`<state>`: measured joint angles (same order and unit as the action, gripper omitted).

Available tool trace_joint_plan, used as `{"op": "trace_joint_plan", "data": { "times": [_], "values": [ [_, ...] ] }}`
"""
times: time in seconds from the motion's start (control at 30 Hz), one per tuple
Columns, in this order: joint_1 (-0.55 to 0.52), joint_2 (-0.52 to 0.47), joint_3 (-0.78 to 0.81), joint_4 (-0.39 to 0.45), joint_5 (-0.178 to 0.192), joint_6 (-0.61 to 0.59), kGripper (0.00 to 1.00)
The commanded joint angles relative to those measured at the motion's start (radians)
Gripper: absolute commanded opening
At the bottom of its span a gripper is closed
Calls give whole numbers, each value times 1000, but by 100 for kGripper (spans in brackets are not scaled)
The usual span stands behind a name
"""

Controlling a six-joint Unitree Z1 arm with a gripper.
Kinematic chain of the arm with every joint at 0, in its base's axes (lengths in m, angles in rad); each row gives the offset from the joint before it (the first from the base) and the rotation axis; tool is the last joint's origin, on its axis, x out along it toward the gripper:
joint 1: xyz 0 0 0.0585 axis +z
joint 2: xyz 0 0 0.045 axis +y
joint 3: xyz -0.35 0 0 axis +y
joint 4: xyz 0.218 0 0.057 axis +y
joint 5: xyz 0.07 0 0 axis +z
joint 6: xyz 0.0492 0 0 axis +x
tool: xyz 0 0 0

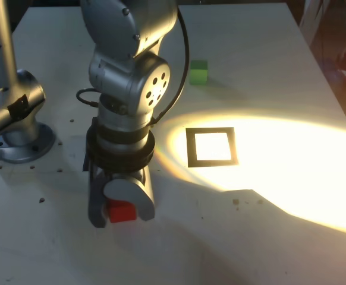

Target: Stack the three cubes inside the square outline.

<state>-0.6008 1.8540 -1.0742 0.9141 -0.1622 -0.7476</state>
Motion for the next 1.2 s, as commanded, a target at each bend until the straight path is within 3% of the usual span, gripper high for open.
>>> {"op": "trace_joint_plan", "data": {
  "times": [0.0,0.2,0.47,0.6,0.9,1.17],
  "values": [
    [4,-7,-2,0,9,2,24],
    [60,-20,-80,90,57,45,19],
    [205,56,-401,358,125,216,19],
    [281,110,-550,444,141,292,20],
    [443,165,-644,464,145,420,20],
    [487,224,-622,452,143,475,20]
  ]
}}
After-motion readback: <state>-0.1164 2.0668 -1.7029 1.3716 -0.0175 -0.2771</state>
